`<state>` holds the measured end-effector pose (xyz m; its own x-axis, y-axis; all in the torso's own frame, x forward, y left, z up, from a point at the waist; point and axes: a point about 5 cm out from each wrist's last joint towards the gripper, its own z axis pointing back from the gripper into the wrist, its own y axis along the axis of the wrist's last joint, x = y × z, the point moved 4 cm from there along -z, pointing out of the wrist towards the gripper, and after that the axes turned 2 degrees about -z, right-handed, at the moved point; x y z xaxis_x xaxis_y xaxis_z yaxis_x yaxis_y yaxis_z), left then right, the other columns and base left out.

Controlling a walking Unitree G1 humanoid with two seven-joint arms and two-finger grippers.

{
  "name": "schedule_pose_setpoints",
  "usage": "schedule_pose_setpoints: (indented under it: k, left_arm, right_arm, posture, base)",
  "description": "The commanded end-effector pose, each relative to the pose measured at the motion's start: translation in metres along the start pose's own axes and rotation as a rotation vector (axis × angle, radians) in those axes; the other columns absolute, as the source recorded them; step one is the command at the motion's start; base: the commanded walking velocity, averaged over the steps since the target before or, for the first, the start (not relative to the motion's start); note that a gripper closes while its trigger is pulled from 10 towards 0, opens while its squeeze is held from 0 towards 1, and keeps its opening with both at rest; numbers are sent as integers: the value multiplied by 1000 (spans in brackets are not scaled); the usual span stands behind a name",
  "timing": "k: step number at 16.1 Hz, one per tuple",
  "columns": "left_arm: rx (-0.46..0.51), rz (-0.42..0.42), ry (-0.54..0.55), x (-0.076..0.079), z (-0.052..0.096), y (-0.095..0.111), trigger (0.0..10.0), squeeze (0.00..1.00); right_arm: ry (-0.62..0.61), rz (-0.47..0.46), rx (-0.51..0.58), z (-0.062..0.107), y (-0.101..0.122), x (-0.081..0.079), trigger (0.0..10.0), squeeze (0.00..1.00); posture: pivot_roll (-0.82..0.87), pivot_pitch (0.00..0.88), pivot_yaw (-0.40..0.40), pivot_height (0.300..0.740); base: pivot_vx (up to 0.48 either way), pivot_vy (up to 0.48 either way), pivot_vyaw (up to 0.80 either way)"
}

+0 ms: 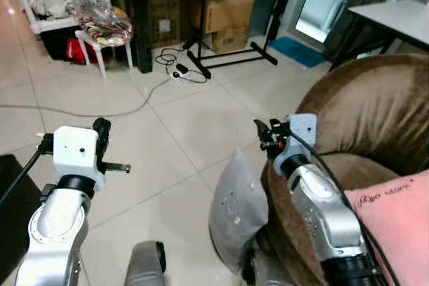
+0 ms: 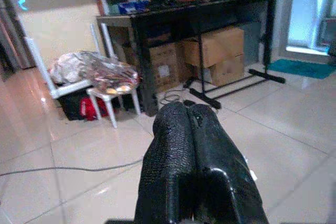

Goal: Move the pillow to the sofa from floor

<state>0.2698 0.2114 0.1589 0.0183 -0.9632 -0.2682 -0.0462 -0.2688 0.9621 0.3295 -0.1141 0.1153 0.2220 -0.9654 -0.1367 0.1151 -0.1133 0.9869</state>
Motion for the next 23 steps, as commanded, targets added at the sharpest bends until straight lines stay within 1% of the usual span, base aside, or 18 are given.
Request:
schedule_pose_setpoints:
  k: [1,3,6,10,16,20,21,22,23]
  left_arm:
    - [13,-3,-18,6,-1,3,10000,0]
    - [4,-14,-10,5,0,1,10000,0]
    - [-8,-29,-11,6,1,-2,10000,0]
    - [-18,-35,-23,9,4,-3,10000,0]
    - [-33,-36,-23,9,8,-6,10000,0]
    - [-29,-31,-20,8,7,-5,10000,0]
    - [-26,-26,-20,7,8,-4,10000,0]
    - [-18,-11,-25,7,8,-3,10000,0]
    - [-13,-3,-30,7,9,-2,10000,0]
  right_arm:
    - [-22,-4,16,2,4,9,10000,0]
    - [4,-4,-3,2,0,5,10000,0]
    - [54,-14,-26,2,-4,-1,10000,0]
    - [92,-21,-45,1,-6,-3,10000,0]
    - [84,-38,-59,2,-7,-1,10000,0]
    - [86,-41,-53,-1,-5,-4,10000,0]
    - [85,-30,-50,-1,-5,-3,10000,0]
    - [107,10,-47,0,-4,-6,10000,0]
    - [130,30,-49,0,-4,-10,10000,0]
  posture:
    - [40,0,-89,606]
    - [40,0,-88,606]
    - [41,0,-89,581]
    - [41,0,-87,551]
    - [42,0,-86,511]
    - [42,0,-86,511]
    - [44,0,-88,511]
    - [44,0,-88,511]
    - [44,0,-88,511]
  base:
    - [0,0,0]
    - [0,0,0]
    - [0,0,0]
    - [0,0,0]
    - [0,0,0]
    - [0,0,0]
    - [0,0,0]
    - [0,0,0]
    - [274,0,800]
